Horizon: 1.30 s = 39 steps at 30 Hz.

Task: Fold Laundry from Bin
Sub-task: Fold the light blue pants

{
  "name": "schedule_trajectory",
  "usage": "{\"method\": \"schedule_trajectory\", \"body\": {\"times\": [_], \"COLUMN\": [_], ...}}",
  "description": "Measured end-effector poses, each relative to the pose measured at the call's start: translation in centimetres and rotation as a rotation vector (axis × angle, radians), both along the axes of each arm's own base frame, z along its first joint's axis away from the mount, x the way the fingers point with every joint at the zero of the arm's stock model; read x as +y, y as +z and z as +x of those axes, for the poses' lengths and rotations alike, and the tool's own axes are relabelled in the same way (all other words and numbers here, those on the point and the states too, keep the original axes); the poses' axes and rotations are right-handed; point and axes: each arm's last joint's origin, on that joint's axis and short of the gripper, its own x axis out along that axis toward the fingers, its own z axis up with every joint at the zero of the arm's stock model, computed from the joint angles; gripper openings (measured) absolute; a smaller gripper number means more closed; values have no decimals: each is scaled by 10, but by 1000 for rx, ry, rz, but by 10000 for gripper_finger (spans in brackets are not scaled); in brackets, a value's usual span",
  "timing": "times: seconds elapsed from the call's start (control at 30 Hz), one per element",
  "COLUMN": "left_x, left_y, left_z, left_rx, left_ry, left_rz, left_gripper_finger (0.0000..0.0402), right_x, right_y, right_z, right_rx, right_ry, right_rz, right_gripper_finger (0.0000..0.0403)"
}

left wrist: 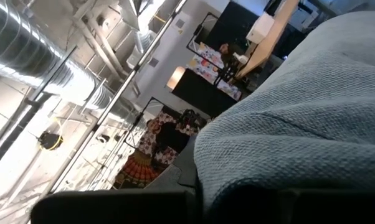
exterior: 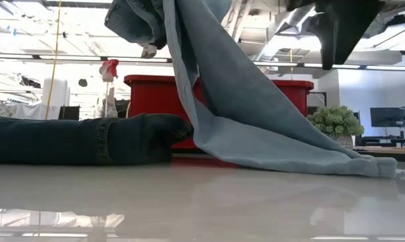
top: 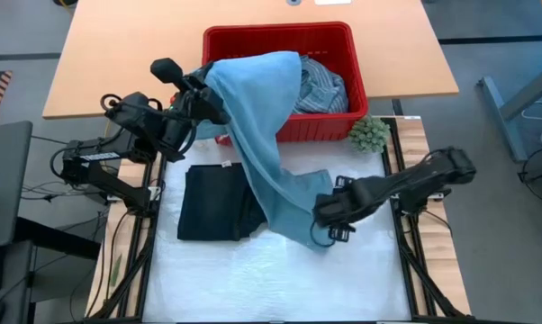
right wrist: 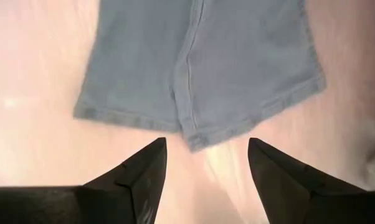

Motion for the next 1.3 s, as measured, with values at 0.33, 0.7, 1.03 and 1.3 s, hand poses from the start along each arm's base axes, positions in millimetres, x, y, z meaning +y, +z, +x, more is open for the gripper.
{"method": "schedule_trajectory", "body": {"times": [0.33, 0.7, 1.03, 1.3], "left_x": [-18, -17, -17, -17], "left_y": [26, 23, 21, 21], "left_z": [-14, -13, -14, -14], "left_rx": [-160, -171, -176, -184], "left_ry": [-181, -153, -118, -117], "left_rz": [18, -42, -67, -72], "left_gripper_finger": [15, 15, 15, 15], "right_x": [-53, -131, -139, -131], "right_y": [-66, -122, -165, -171], "right_z": [-52, -54, -27, -10], "right_rx": [-388, -598, -534, -550], "right_ry": [-77, -618, -597, -556], "right_rz": [56, 40, 20, 25], "right_gripper_finger": [250, 248, 248, 140]}}
